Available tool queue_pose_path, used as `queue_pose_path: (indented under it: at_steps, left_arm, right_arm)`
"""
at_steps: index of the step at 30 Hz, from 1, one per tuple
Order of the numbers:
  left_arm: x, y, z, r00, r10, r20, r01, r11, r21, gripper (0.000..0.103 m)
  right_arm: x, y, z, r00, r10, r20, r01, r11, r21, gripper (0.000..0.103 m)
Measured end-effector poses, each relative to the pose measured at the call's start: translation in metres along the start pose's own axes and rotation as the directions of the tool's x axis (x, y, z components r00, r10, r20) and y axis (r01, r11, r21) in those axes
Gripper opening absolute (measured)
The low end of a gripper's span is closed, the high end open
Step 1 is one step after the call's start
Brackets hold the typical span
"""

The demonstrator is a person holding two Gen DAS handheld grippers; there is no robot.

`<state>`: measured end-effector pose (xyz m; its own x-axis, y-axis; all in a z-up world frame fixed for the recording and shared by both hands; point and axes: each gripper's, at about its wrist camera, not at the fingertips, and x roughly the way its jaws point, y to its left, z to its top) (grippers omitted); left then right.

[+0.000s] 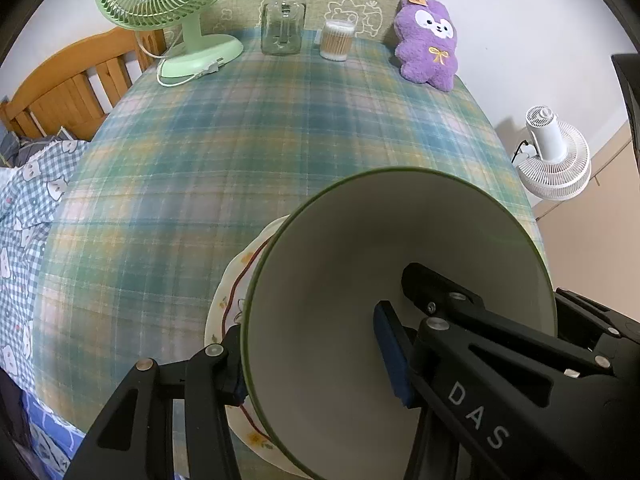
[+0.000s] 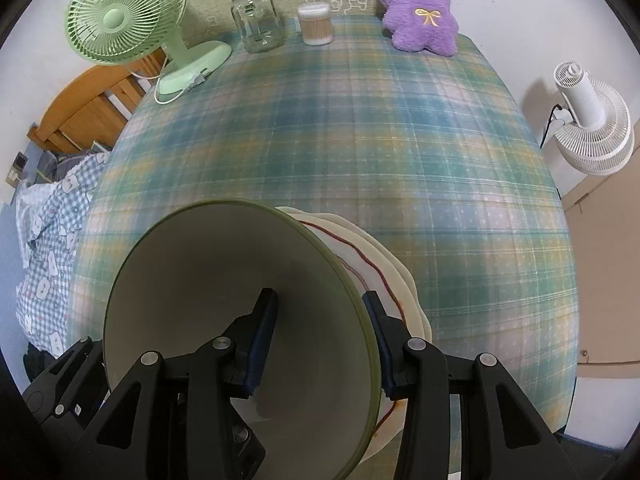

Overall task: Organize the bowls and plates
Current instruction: 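Lower the bowl onto the red-rimmed plate on the stack, then open both grippers to release the bowl on the stack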

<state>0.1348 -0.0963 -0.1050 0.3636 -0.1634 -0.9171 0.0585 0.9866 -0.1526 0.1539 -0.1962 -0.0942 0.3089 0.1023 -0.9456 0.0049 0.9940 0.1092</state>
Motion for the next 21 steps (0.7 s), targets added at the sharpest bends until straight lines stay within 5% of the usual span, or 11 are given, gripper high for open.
queue_pose_path:
  at_steps: [14, 17, 21]
  left_arm:
    - [-0.001, -0.006, -0.002, 1.0, -0.017, -0.008, 0.017, 1.0, 0.005, 0.053]
    - [-0.002, -0.008, -0.002, 1.0, -0.013, -0.008, 0.013, 1.0, 0.004, 0.056]
    - [-0.009, -0.009, -0.004, 1.0, 0.008, 0.028, -0.009, 1.0, 0.014, 0.075]
  right_arm:
    - [-0.004, -0.007, -0.005, 1.0, -0.007, 0.004, 0.007, 1.0, 0.016, 0.048]
    - [-0.005, -0.007, -0.006, 1.0, 0.003, 0.006, -0.004, 1.0, 0.01, 0.049]
    - [-0.013, -0.004, -0.006, 0.999, 0.002, 0.046, -0.001, 1.0, -0.017, 0.059]
